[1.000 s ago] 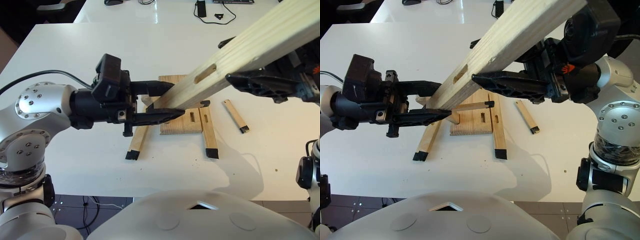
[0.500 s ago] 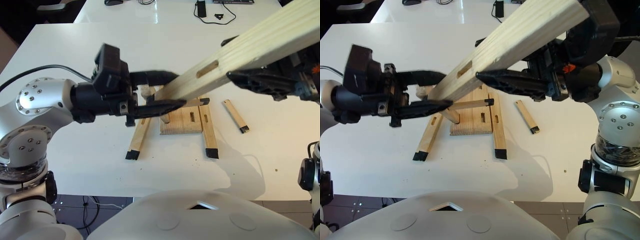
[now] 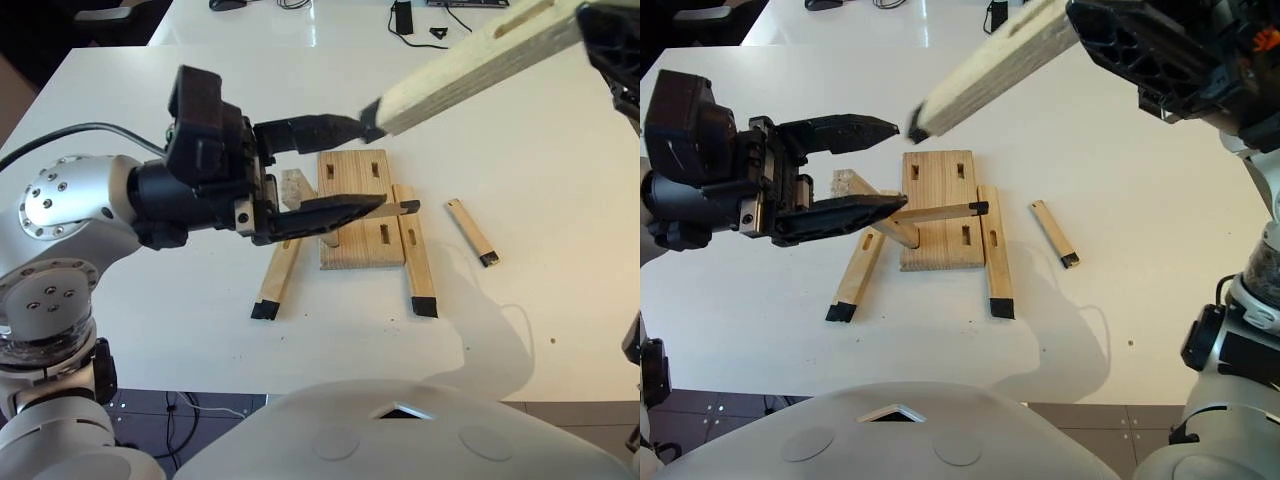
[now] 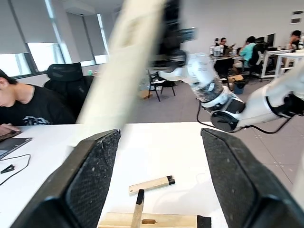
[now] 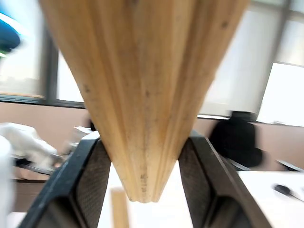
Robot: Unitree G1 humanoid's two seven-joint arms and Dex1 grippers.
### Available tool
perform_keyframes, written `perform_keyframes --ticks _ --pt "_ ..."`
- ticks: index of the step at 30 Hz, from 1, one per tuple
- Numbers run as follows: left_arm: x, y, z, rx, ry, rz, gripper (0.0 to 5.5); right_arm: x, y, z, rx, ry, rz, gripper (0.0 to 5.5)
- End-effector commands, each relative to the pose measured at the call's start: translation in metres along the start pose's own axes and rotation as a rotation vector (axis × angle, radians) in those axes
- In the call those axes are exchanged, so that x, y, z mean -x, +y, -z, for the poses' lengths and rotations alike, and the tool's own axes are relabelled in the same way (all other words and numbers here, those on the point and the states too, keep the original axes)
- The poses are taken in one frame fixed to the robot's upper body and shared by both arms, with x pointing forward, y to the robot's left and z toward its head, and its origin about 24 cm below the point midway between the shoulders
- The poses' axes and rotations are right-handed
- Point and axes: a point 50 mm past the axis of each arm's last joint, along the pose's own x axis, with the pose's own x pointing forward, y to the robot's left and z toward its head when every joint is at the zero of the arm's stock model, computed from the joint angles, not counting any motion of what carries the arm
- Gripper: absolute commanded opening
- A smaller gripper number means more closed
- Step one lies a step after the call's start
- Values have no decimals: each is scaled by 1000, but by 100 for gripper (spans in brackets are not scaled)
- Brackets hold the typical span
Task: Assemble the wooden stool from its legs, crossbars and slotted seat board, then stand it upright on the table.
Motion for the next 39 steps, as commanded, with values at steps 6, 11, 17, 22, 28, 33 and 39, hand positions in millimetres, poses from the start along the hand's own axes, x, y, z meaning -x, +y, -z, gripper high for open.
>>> perform_keyframes --ticks 6,11,17,22,28,33,39 --pt "46 31 -4 -29 71 -201 313 27 -11 40 -4 254 43 202" --pt "75 41 21 32 166 -268 313 39 -12 74 14 408 53 202" --pt "88 35 68 105 326 -270 313 38 -8 93 -32 387 31 202" --pt "94 26 102 123 485 -235 313 31 -1 101 -52 377 -10 202" --pt "99 22 122 121 580 -200 313 36 1 124 -101 368 35 202" --pt "104 25 122 117 603 -182 313 31 14 132 -113 361 -7 202" --pt "104 31 119 113 616 -156 313 28 26 141 -102 406 -68 202"
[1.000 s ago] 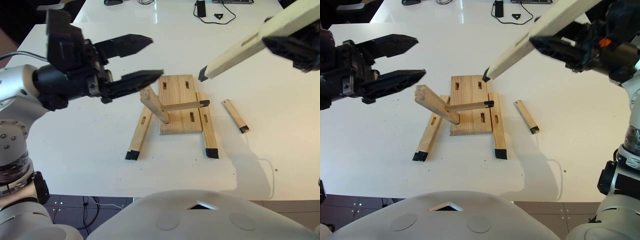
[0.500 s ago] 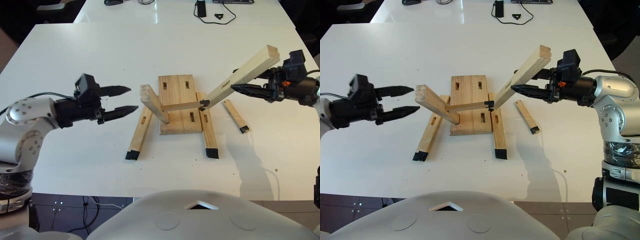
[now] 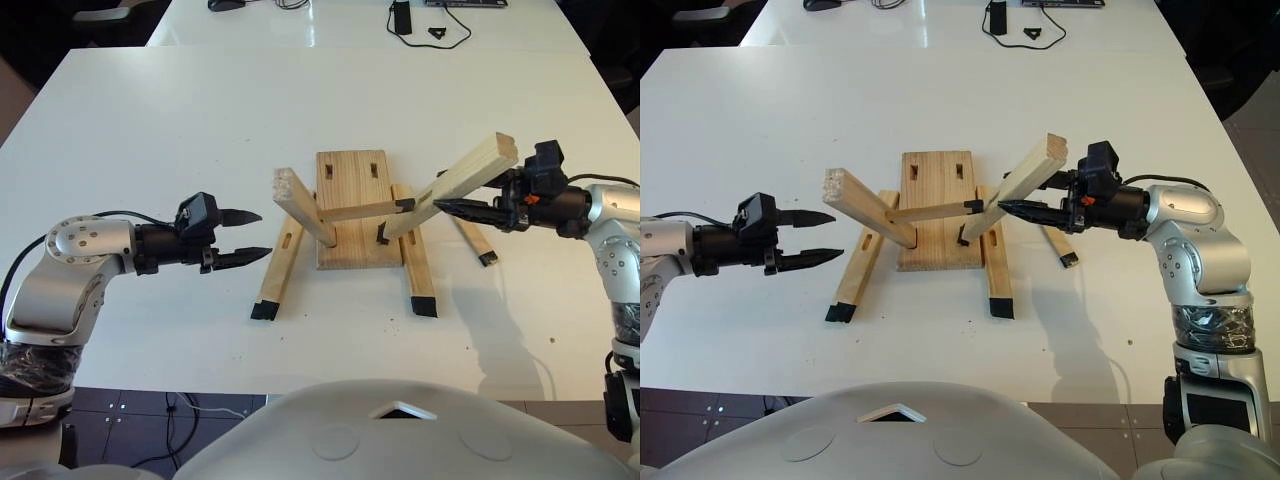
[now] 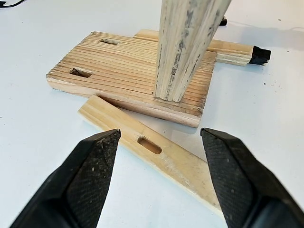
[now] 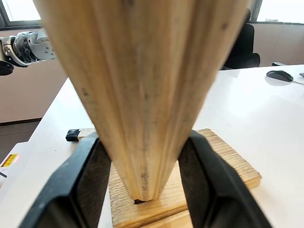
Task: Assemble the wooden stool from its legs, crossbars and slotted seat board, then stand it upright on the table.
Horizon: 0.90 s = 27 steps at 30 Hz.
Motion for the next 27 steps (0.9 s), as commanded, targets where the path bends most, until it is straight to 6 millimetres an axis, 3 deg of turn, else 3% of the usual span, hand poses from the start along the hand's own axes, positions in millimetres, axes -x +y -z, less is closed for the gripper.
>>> perform_keyframes --ticks 1,9,27 --pt "2 4 -3 -29 32 21 313 -3 11 12 26 84 -51 202" --pt "-1 4 -6 -41 26 26 313 7 2 7 79 142 -46 202" --pt "-20 -11 -5 -43 -25 17 313 0 -14 -15 119 287 -181 202"
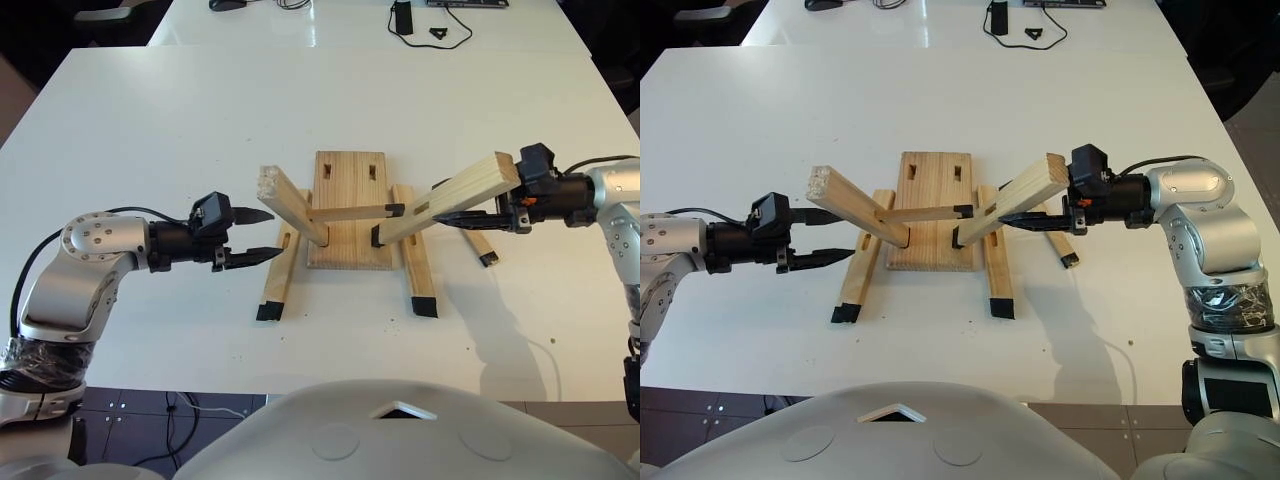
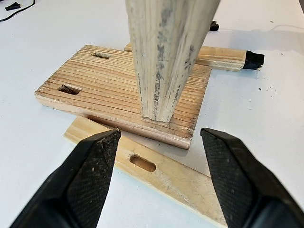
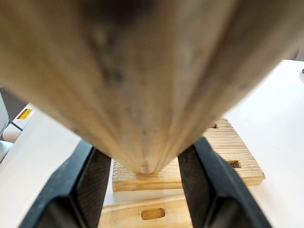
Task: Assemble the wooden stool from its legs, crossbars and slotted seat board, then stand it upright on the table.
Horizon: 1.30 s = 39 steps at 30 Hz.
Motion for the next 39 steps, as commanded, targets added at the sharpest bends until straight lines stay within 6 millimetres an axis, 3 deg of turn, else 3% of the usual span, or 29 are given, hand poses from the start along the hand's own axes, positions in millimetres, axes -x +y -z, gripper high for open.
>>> perform_keyframes --ticks 1,18,29,34,39 --pt "-7 -6 1 -6 -2 -3 313 3 -5 0 0 100 -37 202" --pt "-27 -16 -2 -25 -39 9 313 -14 -19 2 27 214 -200 202" --pt "-49 -26 -35 -123 -124 116 313 -27 -22 15 49 293 -245 202" --pt "-28 -19 -23 -68 -86 93 313 -25 -23 17 47 301 -240 202" --pt "-8 3 -12 -22 -42 25 313 -23 -20 21 45 304 -230 202"
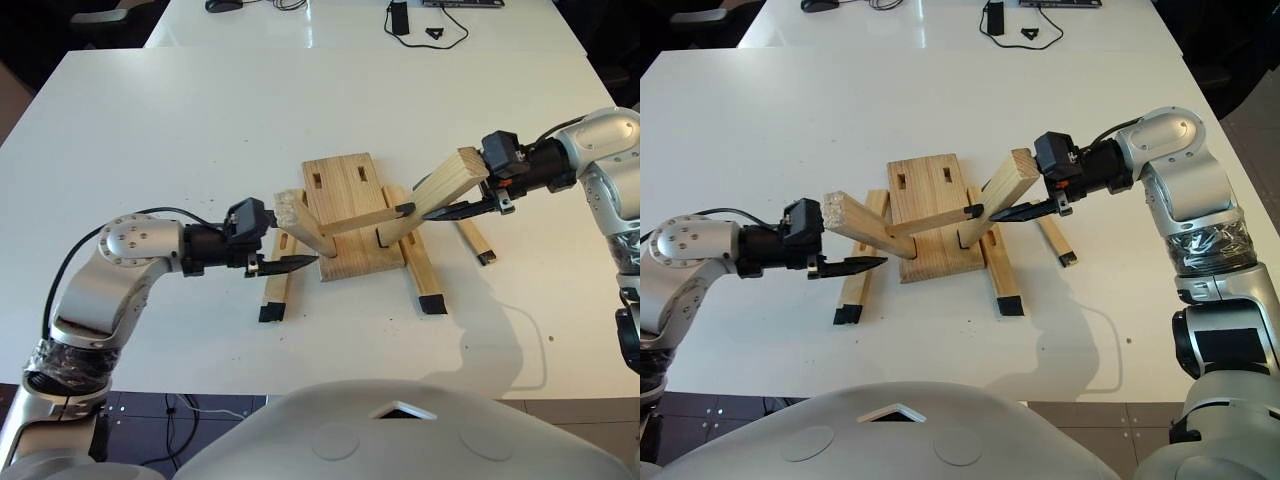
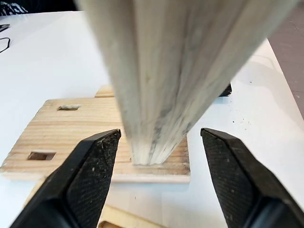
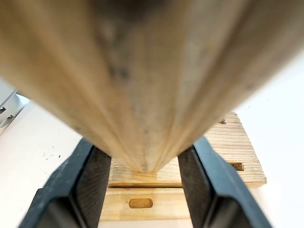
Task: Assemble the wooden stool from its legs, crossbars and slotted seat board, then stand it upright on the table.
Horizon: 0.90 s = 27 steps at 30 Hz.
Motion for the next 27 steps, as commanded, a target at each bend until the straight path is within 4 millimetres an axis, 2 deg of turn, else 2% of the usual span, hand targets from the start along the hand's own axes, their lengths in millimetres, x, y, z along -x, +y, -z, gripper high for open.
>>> perform_keyframes --ticks 1,3,5,7,10,15,18,23,27 --pt "12 16 6 -14 74 -43 313 -9 12 30 -91 151 -33 202" --pt "11 22 11 -47 118 -45 313 -11 12 31 -86 156 -33 202" --pt "6 35 8 -38 94 -90 313 -12 12 32 -81 161 -36 202" --pt "3 49 -11 82 -79 -132 313 -15 10 31 -72 164 -43 202" --pt "-6 58 -31 150 -213 -87 313 -18 9 31 -69 157 -46 202" --pt "-39 59 -44 217 -243 104 313 -20 8 32 -69 156 -51 202" --pt "-58 59 -52 218 -227 217 259 -22 7 34 -71 158 -51 202" --pt "-90 58 -62 178 -171 303 236 -26 4 36 -68 162 -64 202" --pt "-102 56 -62 166 -146 342 236 -28 3 35 -64 161 -72 202"
